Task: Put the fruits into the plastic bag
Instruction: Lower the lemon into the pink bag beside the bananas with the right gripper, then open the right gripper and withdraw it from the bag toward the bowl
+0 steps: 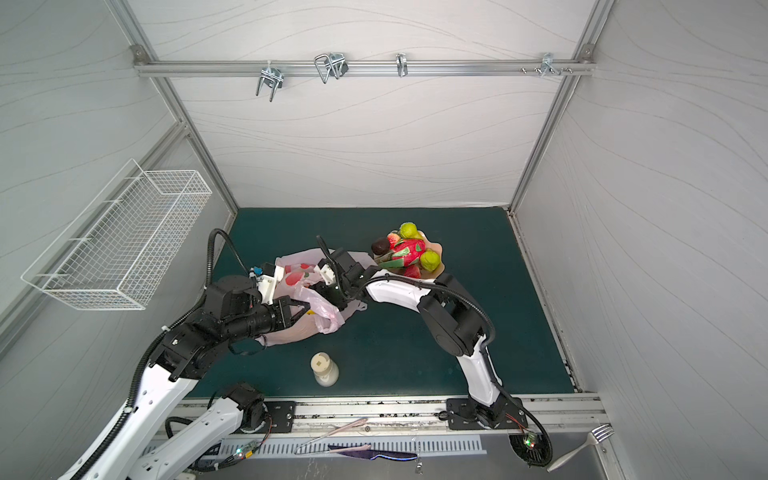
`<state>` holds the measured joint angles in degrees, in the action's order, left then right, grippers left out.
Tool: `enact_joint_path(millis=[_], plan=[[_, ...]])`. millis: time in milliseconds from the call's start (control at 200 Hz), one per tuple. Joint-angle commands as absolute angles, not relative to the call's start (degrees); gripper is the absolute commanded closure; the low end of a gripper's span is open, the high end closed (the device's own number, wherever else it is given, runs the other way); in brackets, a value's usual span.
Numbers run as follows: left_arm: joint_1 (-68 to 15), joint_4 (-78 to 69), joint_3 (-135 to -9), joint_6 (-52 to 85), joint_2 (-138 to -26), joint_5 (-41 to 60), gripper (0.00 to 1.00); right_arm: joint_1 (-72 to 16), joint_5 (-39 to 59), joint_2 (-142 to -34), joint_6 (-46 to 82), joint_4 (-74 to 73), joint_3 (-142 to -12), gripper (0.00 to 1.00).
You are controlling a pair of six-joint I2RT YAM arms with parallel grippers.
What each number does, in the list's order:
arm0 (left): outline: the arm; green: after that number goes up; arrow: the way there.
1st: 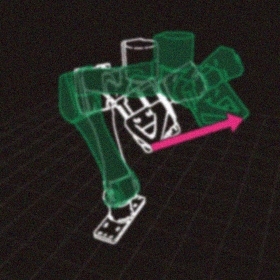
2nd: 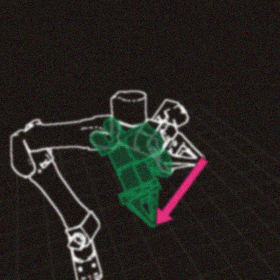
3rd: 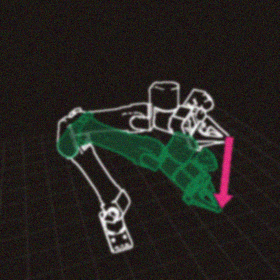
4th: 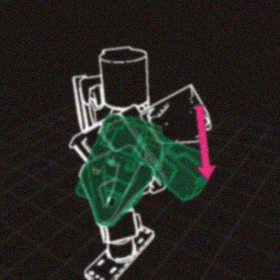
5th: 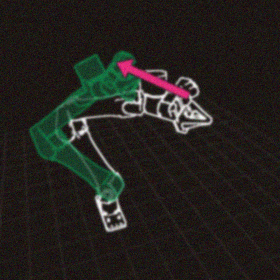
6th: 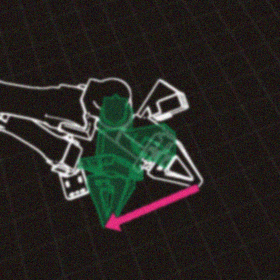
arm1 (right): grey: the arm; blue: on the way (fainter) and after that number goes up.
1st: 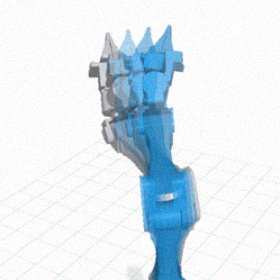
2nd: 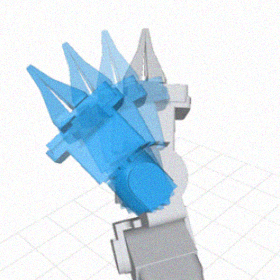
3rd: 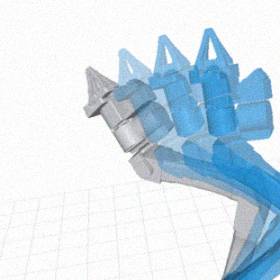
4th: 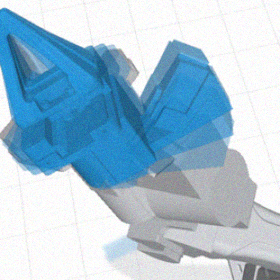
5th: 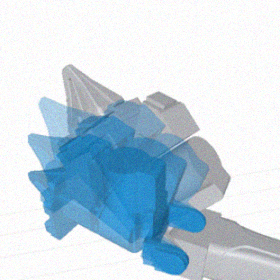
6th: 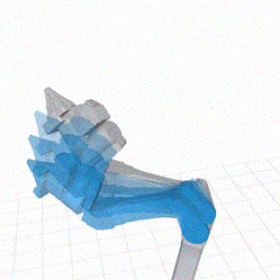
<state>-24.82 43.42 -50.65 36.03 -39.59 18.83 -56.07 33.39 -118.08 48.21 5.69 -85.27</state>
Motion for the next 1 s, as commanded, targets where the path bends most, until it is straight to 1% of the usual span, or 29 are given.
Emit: enact_joint_path(millis=[0,70,260,420,440,455,550,730,835,990], plan=[[-24.9,41.3,-50.5,35.9,-38.8,18.0,1.0,-57.7,38.8,-120.5,55.0,1.9,-86.5,0.55],[-24.8,41.7,-50.5,35.6,-38.6,17.6,1.0,-58.5,40.3,-121.0,55.9,1.8,-87.5,0.53],[-24.8,42.8,-50.6,35.2,-37.8,16.4,1.0,-59.6,44.2,-121.6,58.5,0.3,-88.5,0.4],[-24.8,44.3,-50.5,35.3,-36.9,14.7,1.0,-59.6,48.2,-122.0,60.2,-1.9,-88.8,0.16],[-24.9,44.6,-50.5,35.2,-36.7,14.5,1.0,-59.7,48.9,-122.0,60.3,-2.2,-88.9,0.04],[-24.8,44.7,-50.5,35.2,-36.5,14.2,1.0,-59.6,49.4,-122.0,60.4,-2.4,-88.9,0.01],[-24.9,45.9,-50.6,35.5,-35.7,12.7,1.0,-59.7,51.6,-121.6,60.8,-3.0,-88.7,0.01],[-24.8,46.9,-50.5,36.4,-34.5,10.9,1.0,-59.5,53.9,-120.6,58.3,2.3,-89.3,0.01],[-24.8,47.6,-50.8,36.9,-33.5,9.6,1.0,-58.8,52.6,-119.2,54.9,7.2,-89.2,0.01],[-24.8,49.9,-51.6,37.4,-32.5,8.0,1.0,-55.4,49.4,-115.8,51.3,12.1,-86.6,0.01]])
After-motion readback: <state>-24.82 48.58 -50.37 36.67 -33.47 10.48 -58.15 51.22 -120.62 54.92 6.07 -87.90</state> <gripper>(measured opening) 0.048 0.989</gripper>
